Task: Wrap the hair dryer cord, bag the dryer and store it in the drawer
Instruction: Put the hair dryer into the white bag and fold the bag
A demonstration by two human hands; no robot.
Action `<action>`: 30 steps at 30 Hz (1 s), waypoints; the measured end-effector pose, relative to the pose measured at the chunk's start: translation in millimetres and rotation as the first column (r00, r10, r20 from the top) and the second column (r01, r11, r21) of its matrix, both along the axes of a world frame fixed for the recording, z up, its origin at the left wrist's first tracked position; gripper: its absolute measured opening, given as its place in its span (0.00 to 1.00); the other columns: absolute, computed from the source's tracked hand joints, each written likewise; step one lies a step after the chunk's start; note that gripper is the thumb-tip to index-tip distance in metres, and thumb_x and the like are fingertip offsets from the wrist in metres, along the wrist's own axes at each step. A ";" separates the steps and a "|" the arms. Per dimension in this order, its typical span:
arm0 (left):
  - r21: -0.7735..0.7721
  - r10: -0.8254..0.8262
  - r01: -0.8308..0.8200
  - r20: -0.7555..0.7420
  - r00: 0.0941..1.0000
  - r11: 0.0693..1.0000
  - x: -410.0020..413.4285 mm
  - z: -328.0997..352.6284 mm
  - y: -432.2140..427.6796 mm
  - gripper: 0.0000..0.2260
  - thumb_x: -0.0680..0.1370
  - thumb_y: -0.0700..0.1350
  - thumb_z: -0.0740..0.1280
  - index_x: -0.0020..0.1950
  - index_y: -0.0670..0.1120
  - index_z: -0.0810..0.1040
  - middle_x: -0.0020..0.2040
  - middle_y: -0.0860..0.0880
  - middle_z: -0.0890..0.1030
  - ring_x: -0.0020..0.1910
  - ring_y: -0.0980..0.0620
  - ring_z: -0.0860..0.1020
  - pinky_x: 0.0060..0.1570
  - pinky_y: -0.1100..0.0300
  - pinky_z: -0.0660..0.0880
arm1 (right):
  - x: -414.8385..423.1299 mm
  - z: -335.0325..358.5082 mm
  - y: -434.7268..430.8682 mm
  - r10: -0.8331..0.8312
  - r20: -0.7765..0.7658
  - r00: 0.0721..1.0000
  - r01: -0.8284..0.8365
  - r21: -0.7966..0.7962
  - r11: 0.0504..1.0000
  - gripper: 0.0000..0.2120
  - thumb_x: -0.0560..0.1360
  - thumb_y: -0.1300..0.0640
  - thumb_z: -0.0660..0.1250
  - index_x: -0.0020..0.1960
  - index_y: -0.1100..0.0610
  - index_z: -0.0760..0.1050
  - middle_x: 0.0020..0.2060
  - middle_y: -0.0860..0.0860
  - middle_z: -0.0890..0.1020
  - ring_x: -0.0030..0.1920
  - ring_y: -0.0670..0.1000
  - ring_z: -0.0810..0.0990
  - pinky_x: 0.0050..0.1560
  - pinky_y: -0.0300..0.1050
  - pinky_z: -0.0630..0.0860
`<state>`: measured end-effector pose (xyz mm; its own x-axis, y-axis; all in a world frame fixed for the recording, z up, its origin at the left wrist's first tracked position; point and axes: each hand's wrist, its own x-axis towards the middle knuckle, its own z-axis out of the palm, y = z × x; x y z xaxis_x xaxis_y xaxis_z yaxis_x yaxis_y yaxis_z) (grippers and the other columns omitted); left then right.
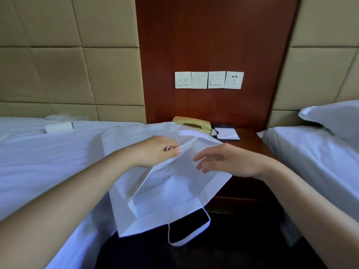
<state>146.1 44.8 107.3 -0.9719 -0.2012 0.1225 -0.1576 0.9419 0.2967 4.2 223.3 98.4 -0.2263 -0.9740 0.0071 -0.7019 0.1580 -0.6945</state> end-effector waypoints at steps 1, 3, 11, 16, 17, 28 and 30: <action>-0.007 0.015 -0.015 0.049 0.999 1.000 3.1 -4.3 4.0 0.14 0.81 0.51 0.57 0.41 0.44 0.71 0.33 0.51 0.66 0.32 0.53 0.64 0.38 0.54 0.65 | 0.1 3.3 12.3 -0.015 0.021 1.000 0.016 -0.025 1.000 0.10 0.77 0.57 0.64 0.57 0.51 0.77 0.49 0.51 0.85 0.50 0.48 0.83 0.52 0.39 0.75; -0.045 0.039 -0.033 0.138 0.990 0.998 9.5 -12.3 11.2 0.11 0.80 0.53 0.59 0.55 0.50 0.76 0.38 0.53 0.72 0.37 0.54 0.70 0.45 0.54 0.70 | -1.1 8.0 30.2 -0.067 0.050 0.996 0.071 -0.092 0.993 0.08 0.77 0.59 0.63 0.54 0.50 0.78 0.45 0.49 0.86 0.47 0.47 0.84 0.49 0.40 0.77; -0.106 0.057 -0.006 0.487 0.872 0.994 15.0 -37.8 21.5 0.15 0.78 0.52 0.63 0.64 0.51 0.74 0.48 0.51 0.77 0.49 0.51 0.74 0.52 0.57 0.72 | -37.6 -34.8 13.4 -0.280 -0.046 0.959 0.271 -0.138 0.953 0.07 0.76 0.56 0.63 0.47 0.46 0.79 0.47 0.44 0.83 0.53 0.46 0.79 0.57 0.40 0.74; -0.094 0.059 0.002 0.635 0.771 0.996 4.5 -60.7 6.9 0.14 0.77 0.45 0.63 0.62 0.50 0.76 0.49 0.47 0.81 0.45 0.51 0.75 0.41 0.61 0.69 | -52.8 -71.7 -16.9 -0.327 -0.112 0.938 0.328 -0.014 0.945 0.13 0.77 0.52 0.62 0.60 0.50 0.76 0.64 0.49 0.75 0.66 0.51 0.71 0.64 0.44 0.67; -0.105 0.074 -0.005 0.661 0.747 0.994 2.7 -65.9 4.2 0.14 0.76 0.43 0.63 0.62 0.48 0.76 0.47 0.48 0.80 0.43 0.51 0.74 0.40 0.61 0.69 | -55.5 -77.0 -23.5 -0.348 -0.123 0.930 0.349 -0.010 0.937 0.15 0.77 0.52 0.62 0.63 0.52 0.74 0.66 0.50 0.74 0.67 0.52 0.70 0.61 0.43 0.67; 0.162 0.234 -0.288 0.290 0.928 0.944 -11.6 -106.3 -22.5 0.10 0.77 0.46 0.61 0.45 0.42 0.78 0.44 0.49 0.78 0.44 0.50 0.75 0.48 0.57 0.72 | -70.9 -124.9 -42.1 -0.554 0.004 0.832 0.554 -0.007 0.832 0.08 0.75 0.56 0.63 0.39 0.59 0.74 0.32 0.50 0.74 0.38 0.53 0.74 0.33 0.43 0.65; 0.022 0.313 -0.319 0.135 0.940 0.948 -24.2 -115.0 -23.4 0.13 0.79 0.50 0.60 0.59 0.46 0.75 0.59 0.48 0.73 0.60 0.47 0.70 0.60 0.53 0.68 | -72.7 -133.7 -37.0 -0.577 0.008 0.817 0.577 0.012 0.817 0.10 0.74 0.57 0.63 0.35 0.59 0.72 0.31 0.51 0.72 0.35 0.53 0.71 0.33 0.44 0.64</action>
